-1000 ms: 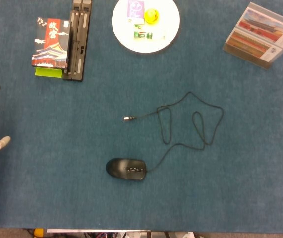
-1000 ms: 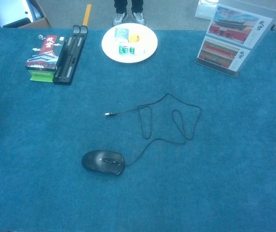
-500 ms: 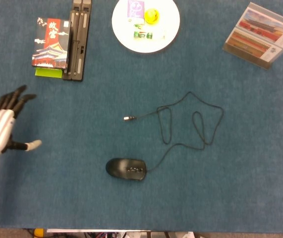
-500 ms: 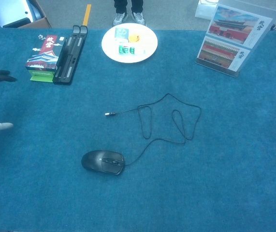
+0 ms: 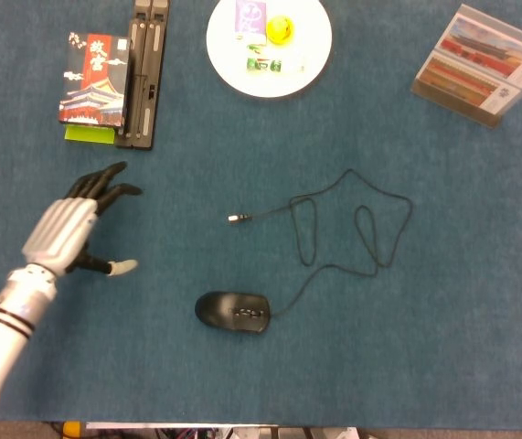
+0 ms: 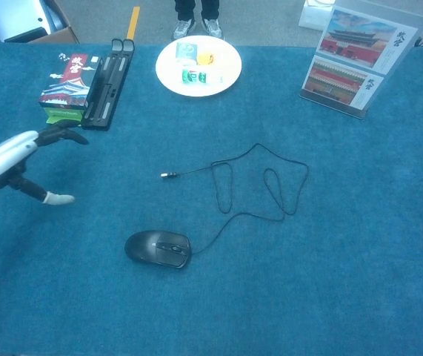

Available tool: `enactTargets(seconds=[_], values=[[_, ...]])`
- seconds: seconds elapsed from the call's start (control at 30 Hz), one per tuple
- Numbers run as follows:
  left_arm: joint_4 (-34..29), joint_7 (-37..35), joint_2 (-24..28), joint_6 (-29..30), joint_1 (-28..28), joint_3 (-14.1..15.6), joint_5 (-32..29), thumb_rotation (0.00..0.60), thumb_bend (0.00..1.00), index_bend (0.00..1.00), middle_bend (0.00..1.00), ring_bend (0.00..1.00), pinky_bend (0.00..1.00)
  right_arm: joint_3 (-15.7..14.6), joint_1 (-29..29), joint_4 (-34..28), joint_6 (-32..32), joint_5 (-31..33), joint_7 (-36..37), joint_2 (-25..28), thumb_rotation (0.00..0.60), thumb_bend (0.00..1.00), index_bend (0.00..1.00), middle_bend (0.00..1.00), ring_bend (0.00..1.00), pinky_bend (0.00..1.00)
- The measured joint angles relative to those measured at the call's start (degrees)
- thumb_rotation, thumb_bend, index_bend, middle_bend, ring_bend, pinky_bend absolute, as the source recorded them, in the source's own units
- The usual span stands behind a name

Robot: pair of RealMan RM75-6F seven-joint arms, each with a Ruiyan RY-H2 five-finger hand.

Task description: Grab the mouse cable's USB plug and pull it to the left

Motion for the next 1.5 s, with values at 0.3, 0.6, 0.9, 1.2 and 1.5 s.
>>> enactTargets(seconds=[0.3, 0.6, 0.9, 1.2, 1.5], values=[[3.41, 3.27, -6.05, -0.22, -2.3, -1.97, -1.95, 0.6, 0.1, 0.29, 0.0, 0.0, 0.0, 0.87, 1.42, 0.54, -0.13, 0.33, 0.52, 0.56, 0.6, 0.0, 0.27, 0.16, 0.03, 0.11], [6.22, 10.94, -10.41, -0.79, -4.45, -2.93, -3.54, 0.6, 0.1, 0.33, 0.0, 0.0, 0.0, 1.13, 1.73, 0.52, 0.54, 0.76, 0.59, 1.01, 0.6, 0.0, 0.27, 0.16, 0.03, 0.11], [8.76, 14.11, -14.45, -1.64, -7.19, -3.99, -4.46, 0.6, 0.1, 0.37, 0.0, 0.0, 0.0, 1.14, 1.46, 0.34, 1.55, 1.15, 0.89, 1.63, 0.6, 0.0, 0.27, 0.16, 0.03, 0.11], [8.92, 15.59, -15.59, -2.84, -8.8, -4.5, -5.8, 0.6, 0.1, 0.39, 0.0, 0.0, 0.0, 1.05, 0.92, 0.13, 2.9, 1.14, 1.43, 2.19, 0.6, 0.0, 0.27, 0.16, 0.03, 0.11], [9.61, 15.7, -17.27, -4.35, -9.91, -5.71, -8.9, 0.6, 0.11, 0.43, 0.0, 0.0, 0.0, 1.15, 0.43, -0.07, 4.03, 1.34, 1.86, 2.6, 0.6, 0.0, 0.27, 0.16, 0.03, 0.11]])
